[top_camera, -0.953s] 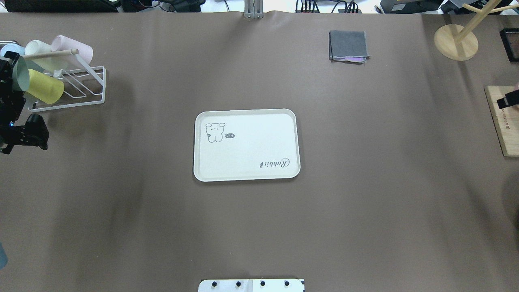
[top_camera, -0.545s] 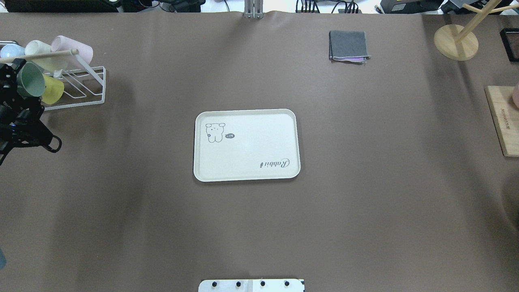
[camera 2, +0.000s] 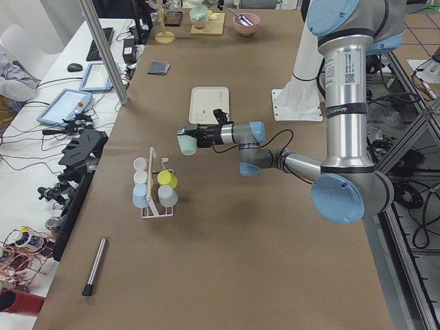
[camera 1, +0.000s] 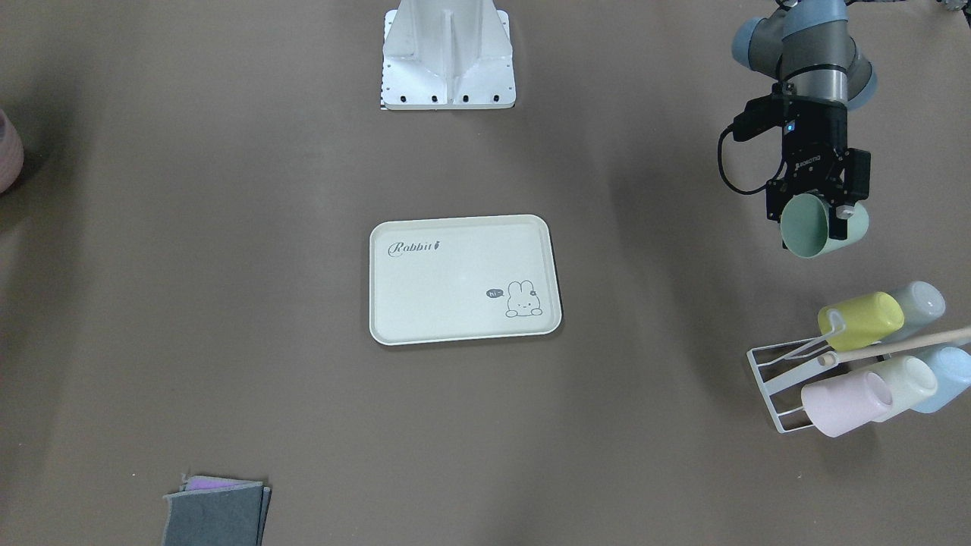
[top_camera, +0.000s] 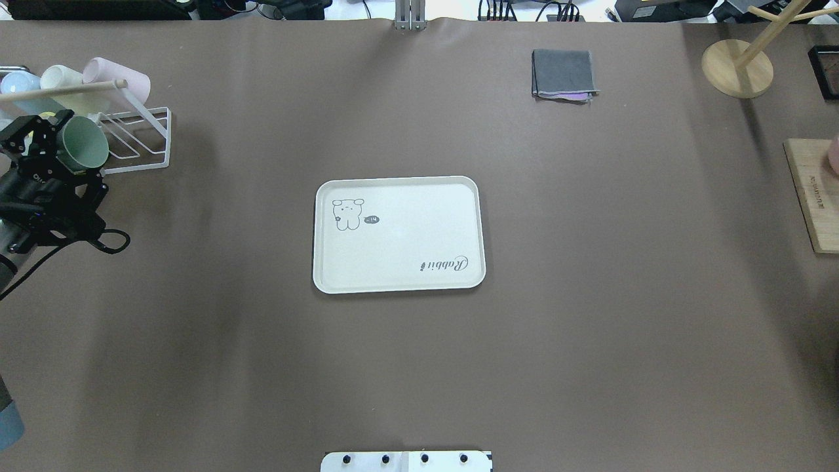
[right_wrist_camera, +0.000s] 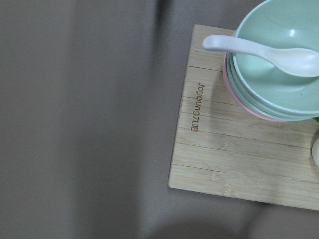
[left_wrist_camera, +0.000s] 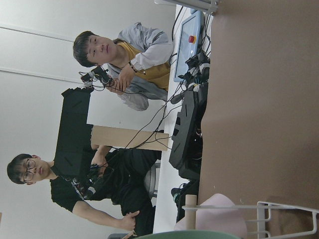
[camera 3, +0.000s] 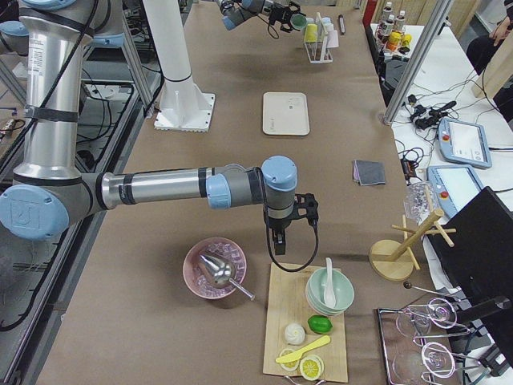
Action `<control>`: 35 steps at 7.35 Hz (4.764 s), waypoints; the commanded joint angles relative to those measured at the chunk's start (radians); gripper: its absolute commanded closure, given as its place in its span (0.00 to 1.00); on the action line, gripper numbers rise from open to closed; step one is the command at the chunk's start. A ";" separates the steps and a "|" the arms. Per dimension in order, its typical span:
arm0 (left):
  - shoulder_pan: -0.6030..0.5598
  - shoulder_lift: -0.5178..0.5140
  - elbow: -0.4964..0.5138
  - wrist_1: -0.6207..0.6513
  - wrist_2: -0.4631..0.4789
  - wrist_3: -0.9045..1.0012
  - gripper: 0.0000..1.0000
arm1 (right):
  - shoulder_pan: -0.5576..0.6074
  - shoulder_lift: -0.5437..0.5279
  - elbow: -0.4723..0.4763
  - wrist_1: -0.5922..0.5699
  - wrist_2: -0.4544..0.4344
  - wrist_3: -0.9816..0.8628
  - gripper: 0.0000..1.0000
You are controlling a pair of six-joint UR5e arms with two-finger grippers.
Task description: Pick up and place green cup on tray
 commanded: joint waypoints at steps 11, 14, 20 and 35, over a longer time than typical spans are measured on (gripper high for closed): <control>0.225 -0.259 0.117 -0.004 -0.104 -0.686 0.21 | 0.129 -0.075 0.021 0.003 0.045 0.003 0.00; 0.239 -0.382 0.202 0.010 -0.105 -0.684 0.20 | 0.129 -0.075 0.012 0.002 0.045 0.003 0.00; 0.244 -0.512 0.278 0.093 -0.130 -0.733 0.20 | 0.129 -0.075 0.012 0.003 0.035 0.003 0.00; 0.278 -0.670 0.438 0.013 -0.140 -0.982 0.20 | 0.129 -0.074 0.012 0.005 0.022 0.002 0.00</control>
